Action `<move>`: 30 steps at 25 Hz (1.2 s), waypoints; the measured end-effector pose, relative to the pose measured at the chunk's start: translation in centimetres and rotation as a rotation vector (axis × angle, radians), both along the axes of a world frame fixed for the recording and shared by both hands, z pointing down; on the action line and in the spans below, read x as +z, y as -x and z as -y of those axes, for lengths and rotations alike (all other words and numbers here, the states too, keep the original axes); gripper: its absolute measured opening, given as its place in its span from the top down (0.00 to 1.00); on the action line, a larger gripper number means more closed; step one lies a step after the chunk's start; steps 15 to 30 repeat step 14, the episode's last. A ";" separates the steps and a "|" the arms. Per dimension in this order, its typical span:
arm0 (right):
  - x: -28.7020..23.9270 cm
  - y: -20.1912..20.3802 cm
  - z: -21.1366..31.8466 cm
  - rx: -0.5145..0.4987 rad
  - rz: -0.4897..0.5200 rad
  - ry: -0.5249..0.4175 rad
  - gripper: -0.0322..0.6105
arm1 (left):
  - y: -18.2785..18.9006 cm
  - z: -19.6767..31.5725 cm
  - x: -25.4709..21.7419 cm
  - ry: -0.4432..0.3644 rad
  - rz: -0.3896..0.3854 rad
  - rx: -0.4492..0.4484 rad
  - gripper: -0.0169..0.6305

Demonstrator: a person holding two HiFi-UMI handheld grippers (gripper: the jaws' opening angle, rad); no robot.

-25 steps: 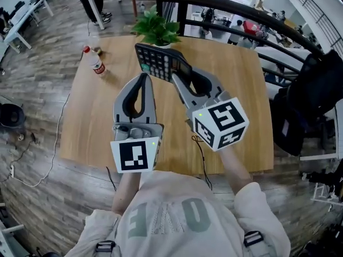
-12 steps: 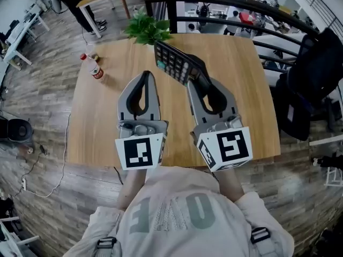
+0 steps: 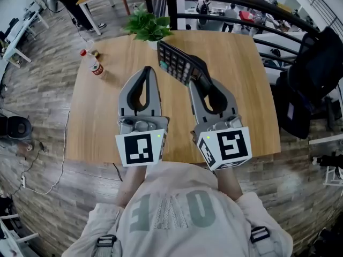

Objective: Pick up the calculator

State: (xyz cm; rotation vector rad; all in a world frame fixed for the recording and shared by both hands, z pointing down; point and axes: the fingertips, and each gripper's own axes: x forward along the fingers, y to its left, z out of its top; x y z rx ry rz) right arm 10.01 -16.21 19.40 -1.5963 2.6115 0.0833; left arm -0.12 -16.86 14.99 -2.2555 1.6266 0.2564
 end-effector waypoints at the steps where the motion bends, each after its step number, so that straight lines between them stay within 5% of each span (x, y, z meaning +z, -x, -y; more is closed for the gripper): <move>1: 0.1 0.0 0.0 0.001 0.000 0.000 0.80 | 0.1 0.0 0.0 -0.002 0.000 -0.003 0.96; 30: 0.1 1.0 -0.1 -0.011 -0.015 -0.010 0.80 | 0.5 0.0 0.4 0.008 -0.011 -0.012 0.96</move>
